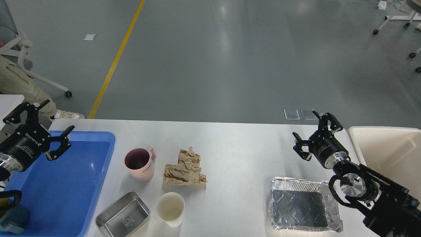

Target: Tidy desktop

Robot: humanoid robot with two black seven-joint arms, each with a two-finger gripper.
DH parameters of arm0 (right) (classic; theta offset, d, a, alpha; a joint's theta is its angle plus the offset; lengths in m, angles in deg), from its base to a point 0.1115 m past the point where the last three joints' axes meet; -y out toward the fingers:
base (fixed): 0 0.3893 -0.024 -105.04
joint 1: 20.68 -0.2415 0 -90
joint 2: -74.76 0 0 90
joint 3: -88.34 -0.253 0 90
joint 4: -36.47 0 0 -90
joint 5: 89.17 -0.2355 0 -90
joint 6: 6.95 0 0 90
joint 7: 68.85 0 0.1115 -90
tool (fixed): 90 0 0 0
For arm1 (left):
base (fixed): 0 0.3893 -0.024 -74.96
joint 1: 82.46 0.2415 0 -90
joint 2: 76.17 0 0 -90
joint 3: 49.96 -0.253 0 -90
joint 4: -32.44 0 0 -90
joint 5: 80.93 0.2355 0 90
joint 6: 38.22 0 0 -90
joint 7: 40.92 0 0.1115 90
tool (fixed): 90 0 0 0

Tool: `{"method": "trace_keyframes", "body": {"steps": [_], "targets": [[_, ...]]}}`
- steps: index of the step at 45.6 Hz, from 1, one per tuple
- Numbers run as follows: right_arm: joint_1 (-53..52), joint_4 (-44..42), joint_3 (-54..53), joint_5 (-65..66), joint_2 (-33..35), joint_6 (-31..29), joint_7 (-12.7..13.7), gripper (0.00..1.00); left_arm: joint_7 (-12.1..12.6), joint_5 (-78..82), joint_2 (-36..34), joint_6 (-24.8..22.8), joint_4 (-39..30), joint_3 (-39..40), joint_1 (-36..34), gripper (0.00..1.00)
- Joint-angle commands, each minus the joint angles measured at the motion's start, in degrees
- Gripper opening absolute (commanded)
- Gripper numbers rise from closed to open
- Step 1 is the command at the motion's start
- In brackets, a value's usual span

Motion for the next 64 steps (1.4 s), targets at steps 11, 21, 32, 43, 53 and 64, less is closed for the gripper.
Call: {"method": "trace_keyframes", "body": {"steps": [11,21,32,43,53,64], "targets": [[0.23,0.15,1.25,0.00,-1.35,0.44,-0.17,1.00,-0.28,14.02,-10.29,0.03,-8.62,0.09,9.37,0.97],[0.49,0.15,1.70,0.00,-1.18,0.44,-0.17,1.00,-1.78,20.36,-22.15,-0.49,-12.85,1.67,15.00,0.97],[0.49,0.15,1.78,0.00,-1.00,0.26,-0.09,1.00,-1.78,21.06,-34.29,-4.98,-13.81,2.64,18.60,0.97],[0.31,0.15,2.48,0.00,-1.09,0.18,-0.09,1.00,-2.66,28.26,-41.41,-6.30,-13.99,2.29,20.45,0.97],[0.23,0.06,3.54,0.00,-1.00,0.26,-0.09,1.00,-4.24,35.03,-45.10,-6.56,-14.34,1.94,21.59,0.97],[0.40,0.06,3.63,0.00,-0.65,0.18,-0.09,1.00,-6.52,39.96,-46.07,-6.56,-14.08,2.03,23.35,0.97]]}}
